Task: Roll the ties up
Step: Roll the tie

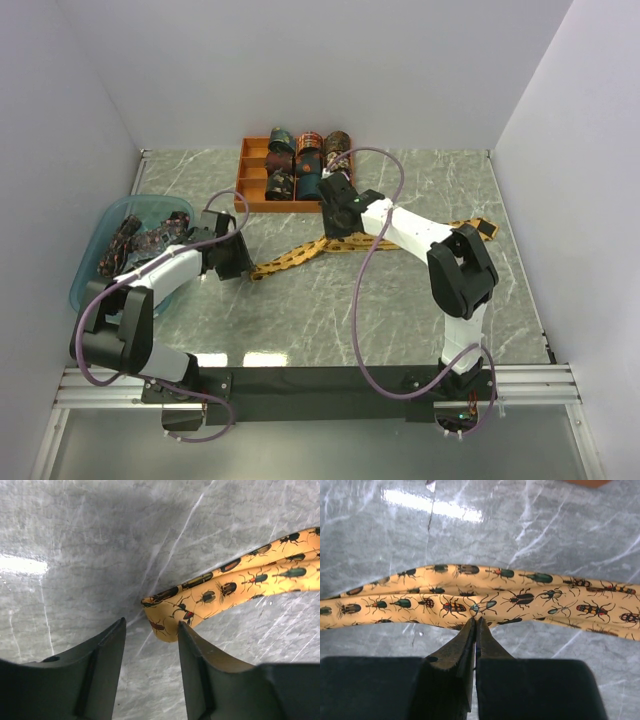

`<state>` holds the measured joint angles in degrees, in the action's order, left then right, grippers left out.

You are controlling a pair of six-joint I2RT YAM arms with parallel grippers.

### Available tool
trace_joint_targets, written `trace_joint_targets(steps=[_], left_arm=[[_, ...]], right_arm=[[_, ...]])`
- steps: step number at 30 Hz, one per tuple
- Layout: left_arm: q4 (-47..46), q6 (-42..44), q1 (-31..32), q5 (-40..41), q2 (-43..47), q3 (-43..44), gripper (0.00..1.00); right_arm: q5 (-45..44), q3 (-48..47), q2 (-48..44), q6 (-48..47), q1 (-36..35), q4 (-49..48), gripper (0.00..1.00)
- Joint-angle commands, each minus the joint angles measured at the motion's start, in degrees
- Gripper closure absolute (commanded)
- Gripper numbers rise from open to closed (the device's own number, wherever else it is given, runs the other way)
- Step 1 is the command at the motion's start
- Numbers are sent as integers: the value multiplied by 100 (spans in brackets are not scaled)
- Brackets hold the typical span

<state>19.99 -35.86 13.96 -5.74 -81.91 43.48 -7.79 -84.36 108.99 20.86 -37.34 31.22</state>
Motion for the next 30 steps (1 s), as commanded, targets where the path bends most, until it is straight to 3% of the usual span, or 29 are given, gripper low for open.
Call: trace_joint_targets(steps=[1, 4, 10, 12, 16, 22, 27, 30], left_arm=[[23, -97, 63, 55, -18, 72, 50], [102, -114, 72, 204, -115, 125, 56], [277, -79, 72, 529, -211, 266, 82], [365, -44, 72, 556, -220, 318, 85], [532, 17, 72, 933, -211, 371, 87], [611, 79, 72, 1039, -132, 310, 86], [664, 123, 72, 1101, -185, 345, 85], [682, 228, 72, 1145, -115, 362, 84]], right_arm=[[41, -248, 122, -74, 60, -283, 97], [94, -248, 245, -47, 87, -344, 96], [260, -64, 369, 5, 175, -529, 92], [296, -11, 369, 41, 210, -564, 90], [480, 278, 124, 85, 350, -591, 77], [744, 1094, -868, 243, 1140, -731, 55], [762, 1772, -1371, 392, 2334, -855, 55], [753, 1905, -1451, 322, 2678, -916, 55]])
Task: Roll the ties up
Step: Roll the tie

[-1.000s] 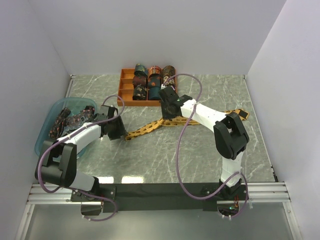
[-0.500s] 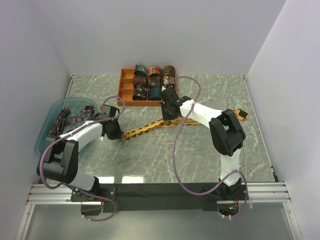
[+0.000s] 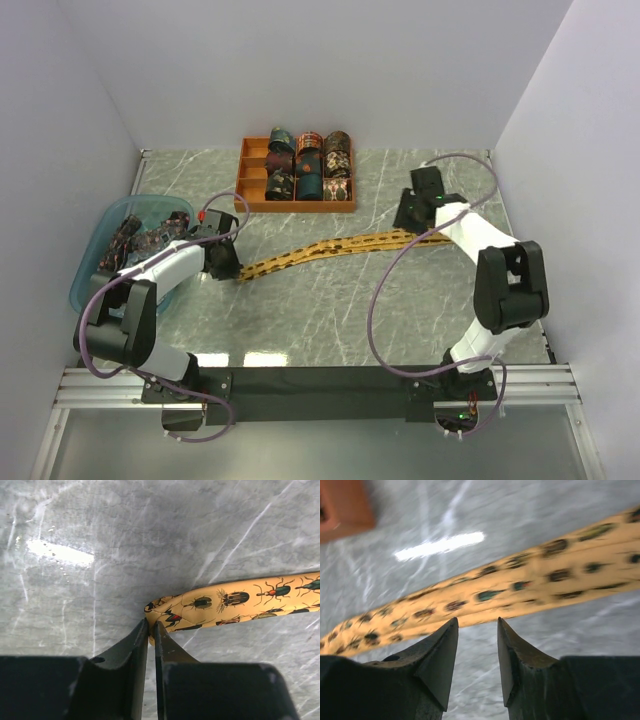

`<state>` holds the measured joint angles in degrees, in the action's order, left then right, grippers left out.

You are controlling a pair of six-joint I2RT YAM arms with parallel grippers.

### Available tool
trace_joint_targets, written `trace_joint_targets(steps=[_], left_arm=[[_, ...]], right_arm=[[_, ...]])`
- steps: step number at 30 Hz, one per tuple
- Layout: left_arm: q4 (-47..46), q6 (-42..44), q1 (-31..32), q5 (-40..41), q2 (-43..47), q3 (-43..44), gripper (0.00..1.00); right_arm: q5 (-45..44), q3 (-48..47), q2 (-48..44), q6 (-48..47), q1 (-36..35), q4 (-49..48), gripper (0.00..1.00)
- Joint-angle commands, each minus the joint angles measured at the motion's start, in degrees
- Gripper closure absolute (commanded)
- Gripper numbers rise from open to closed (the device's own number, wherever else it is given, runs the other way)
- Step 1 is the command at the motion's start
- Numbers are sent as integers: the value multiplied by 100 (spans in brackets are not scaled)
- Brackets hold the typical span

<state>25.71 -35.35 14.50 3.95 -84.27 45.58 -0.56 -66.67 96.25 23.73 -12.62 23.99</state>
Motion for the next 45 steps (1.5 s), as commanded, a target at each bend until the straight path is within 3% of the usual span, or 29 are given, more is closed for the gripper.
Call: trace_joint_targets(steps=[1, 22, 26, 30, 36, 45], left_arm=[[118, 213, 18, 203, 156, 161, 84], [-14, 591, 18, 89, 420, -32, 84], [-31, 609, 18, 45, 385, -41, 84], [-66, 626, 26, -95, 350, -23, 85], [-233, 530, 26, -675, 201, 187, 87], [-418, 231, 316, -1212, -292, 618, 90]], right_arm=[[-5, 120, -116, -8, 338, -123, 56], [-814, -531, 1018, -852, 700, 282, 66], [-885, -654, 1186, -1019, 708, 387, 72], [-1051, -680, 1221, -1203, 752, 361, 84], [-1333, -978, 1449, -1748, 1060, 238, 95], [-1614, -1436, 1678, -2320, 1403, 237, 95]])
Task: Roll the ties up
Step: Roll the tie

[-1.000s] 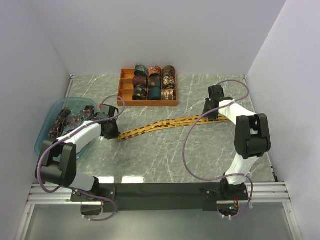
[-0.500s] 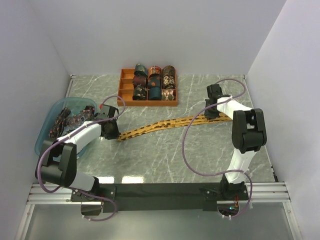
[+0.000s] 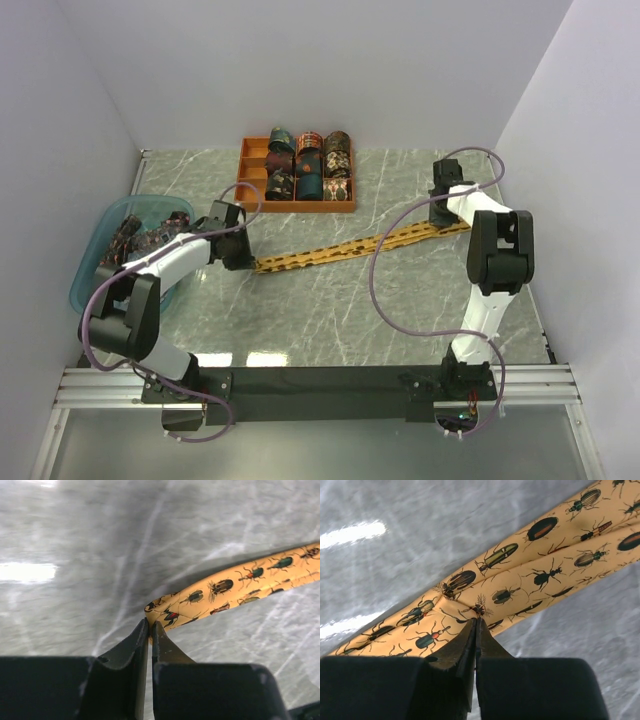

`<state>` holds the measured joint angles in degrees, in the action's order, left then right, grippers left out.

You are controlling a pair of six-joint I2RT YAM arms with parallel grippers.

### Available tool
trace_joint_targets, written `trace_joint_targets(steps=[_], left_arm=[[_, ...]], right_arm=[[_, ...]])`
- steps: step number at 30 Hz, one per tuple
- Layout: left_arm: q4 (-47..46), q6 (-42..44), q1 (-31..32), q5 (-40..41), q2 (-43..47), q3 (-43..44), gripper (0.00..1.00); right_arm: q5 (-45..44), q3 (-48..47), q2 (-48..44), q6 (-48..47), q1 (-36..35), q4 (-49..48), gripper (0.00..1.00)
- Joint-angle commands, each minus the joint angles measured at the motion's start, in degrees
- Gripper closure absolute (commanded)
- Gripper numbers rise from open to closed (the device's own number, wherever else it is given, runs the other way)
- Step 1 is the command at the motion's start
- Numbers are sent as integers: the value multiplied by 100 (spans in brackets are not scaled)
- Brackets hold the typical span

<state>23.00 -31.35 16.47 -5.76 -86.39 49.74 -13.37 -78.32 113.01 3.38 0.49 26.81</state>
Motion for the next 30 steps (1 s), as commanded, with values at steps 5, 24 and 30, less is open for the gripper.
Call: trace_joint_targets(steps=[5, 24, 30], left_arm=[[-191, -380, 137, -92, -36, -86, 88], [-103, 822, 497, 558, 1071, -35, 9], [-551, 2051, 1533, 778, 730, 589, 1]], right_arm=[[-131, 53, -314, -110, 74, -88, 85], [1204, 1583, -2942, 2122, -23, -71, 22], [1319, 2092, -3908, 2492, -23, 254, 12]])
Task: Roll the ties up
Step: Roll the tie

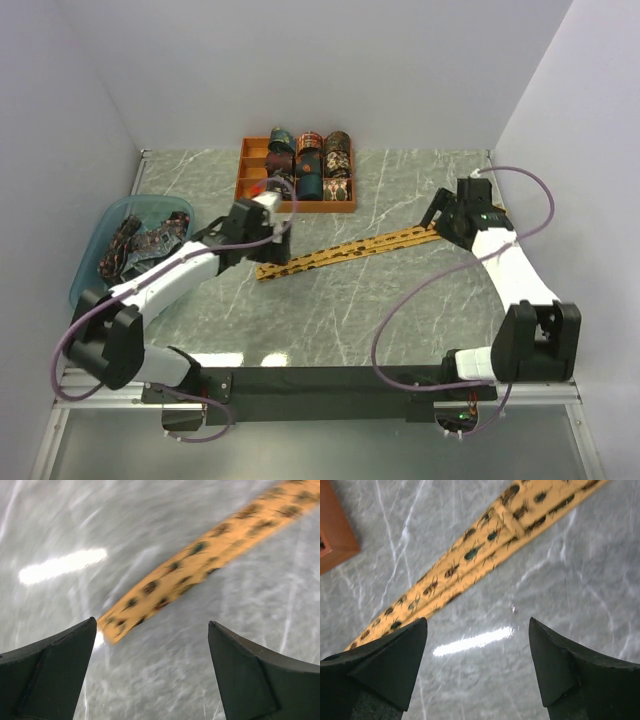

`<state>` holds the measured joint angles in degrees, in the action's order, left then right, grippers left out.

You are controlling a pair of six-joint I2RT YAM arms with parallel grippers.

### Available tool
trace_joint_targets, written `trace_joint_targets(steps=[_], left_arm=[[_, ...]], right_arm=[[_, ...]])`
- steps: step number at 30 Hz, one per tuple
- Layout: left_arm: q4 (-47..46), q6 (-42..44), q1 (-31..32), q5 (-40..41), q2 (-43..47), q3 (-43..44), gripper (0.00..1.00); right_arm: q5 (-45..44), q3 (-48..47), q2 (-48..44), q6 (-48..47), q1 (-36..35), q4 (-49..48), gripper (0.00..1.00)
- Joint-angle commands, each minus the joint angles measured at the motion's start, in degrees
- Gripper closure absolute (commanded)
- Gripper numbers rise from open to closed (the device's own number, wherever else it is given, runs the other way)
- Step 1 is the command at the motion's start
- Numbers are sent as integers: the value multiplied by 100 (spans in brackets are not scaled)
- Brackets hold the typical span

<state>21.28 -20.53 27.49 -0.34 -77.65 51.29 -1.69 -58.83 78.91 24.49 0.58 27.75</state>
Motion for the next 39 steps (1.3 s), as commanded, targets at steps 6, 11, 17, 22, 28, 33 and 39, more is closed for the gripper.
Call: trace_joint_targets(steps=[6, 11, 17, 22, 28, 33, 39], left_arm=[[-397, 1736, 1039, -27, -1785, 1734, 1], [-247, 2201, 1259, -554, -2728, 2859, 5], [-168, 2537, 1347, -1161, -3607, 3677, 14], [-27, 2862, 1496, -1434, -4162, 4161, 17], [-194, 2941, 1558, -1469, -4478, 4363, 21], [-28, 3099, 1584, -1408, -4829, 4688, 23], [-71, 3240, 1637, -1328, -4962, 4636, 30]], right_arm=[[459, 732, -1501, 618, -172, 275, 10], [644, 1110, -2089, 680, -172, 363, 10], [732, 1462, -2784, 680, -172, 345, 10], [837, 1698, -3066, 689, -172, 407, 10], [1022, 1813, -3154, 759, -163, 363, 10], [1057, 1822, -3189, 733, -172, 363, 11], [1066, 1857, -3207, 768, -172, 284, 11]])
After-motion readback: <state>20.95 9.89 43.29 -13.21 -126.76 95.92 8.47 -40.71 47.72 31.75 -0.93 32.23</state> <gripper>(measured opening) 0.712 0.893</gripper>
